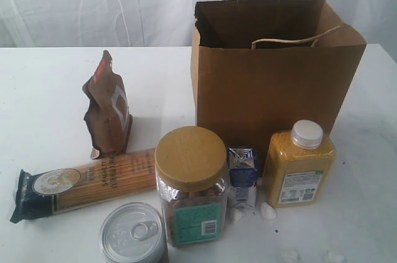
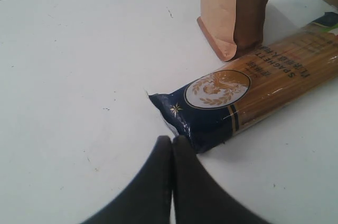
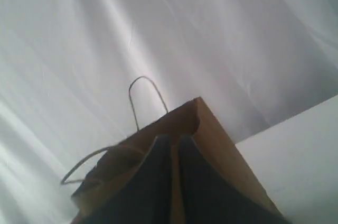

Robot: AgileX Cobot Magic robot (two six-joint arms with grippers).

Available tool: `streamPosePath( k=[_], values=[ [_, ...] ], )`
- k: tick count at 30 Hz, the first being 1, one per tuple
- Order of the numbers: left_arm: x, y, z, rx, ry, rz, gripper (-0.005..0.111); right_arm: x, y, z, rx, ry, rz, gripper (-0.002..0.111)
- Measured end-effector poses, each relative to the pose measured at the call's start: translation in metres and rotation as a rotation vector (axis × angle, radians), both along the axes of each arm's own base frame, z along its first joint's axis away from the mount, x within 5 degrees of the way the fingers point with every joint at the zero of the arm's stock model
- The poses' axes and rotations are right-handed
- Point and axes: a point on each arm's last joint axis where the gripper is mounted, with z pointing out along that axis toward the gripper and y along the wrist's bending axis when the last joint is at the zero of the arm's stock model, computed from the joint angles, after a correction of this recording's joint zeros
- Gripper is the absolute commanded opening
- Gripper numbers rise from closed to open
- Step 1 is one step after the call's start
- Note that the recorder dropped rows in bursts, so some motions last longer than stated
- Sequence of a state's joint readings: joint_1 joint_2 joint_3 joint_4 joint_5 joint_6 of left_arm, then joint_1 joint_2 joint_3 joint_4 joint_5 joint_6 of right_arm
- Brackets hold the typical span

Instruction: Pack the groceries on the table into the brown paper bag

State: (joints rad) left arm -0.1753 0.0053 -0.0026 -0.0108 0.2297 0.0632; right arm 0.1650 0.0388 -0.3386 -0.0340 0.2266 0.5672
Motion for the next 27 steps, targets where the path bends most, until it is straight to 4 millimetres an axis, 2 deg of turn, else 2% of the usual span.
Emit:
streamPosePath(
  k=[3, 5, 8, 10, 14, 19, 23, 27],
  values=[
    [0.000, 0.000, 0.000, 0.000, 0.000, 0.000, 0.000, -0.004, 0.007, 0.031, -0.183, 0.125, 0.129, 0.028],
    [0.000, 0.000, 0.000, 0.000, 0.000, 0.000, 0.000, 0.002, 0.016, 0.043, -0.298, 0.232, 0.242, 0.043],
    [0.000, 0.000, 0.000, 0.000, 0.000, 0.000, 0.000, 0.017, 0.028, 0.055, -0.443, 0.386, 0.359, 0.066],
    [0.000, 0.000, 0.000, 0.000, 0.000, 0.000, 0.000, 0.032, 0.035, 0.057, -0.527, 0.489, 0.412, 0.075],
    [0.000, 0.000, 0.000, 0.000, 0.000, 0.000, 0.000, 0.062, 0.046, 0.047, -0.656, 0.657, 0.501, 0.075],
    [0.000, 0.000, 0.000, 0.000, 0.000, 0.000, 0.000, 0.092, 0.058, 0.026, -0.698, 0.827, 0.576, 0.075],
    [0.000, 0.000, 0.000, 0.000, 0.000, 0.000, 0.000, 0.104, 0.064, 0.015, -0.697, 0.892, 0.619, 0.075],
    [0.000, 0.000, 0.000, 0.000, 0.000, 0.000, 0.000, 0.109, 0.074, 0.013, -0.685, 0.878, 0.677, 0.075]
  ],
)
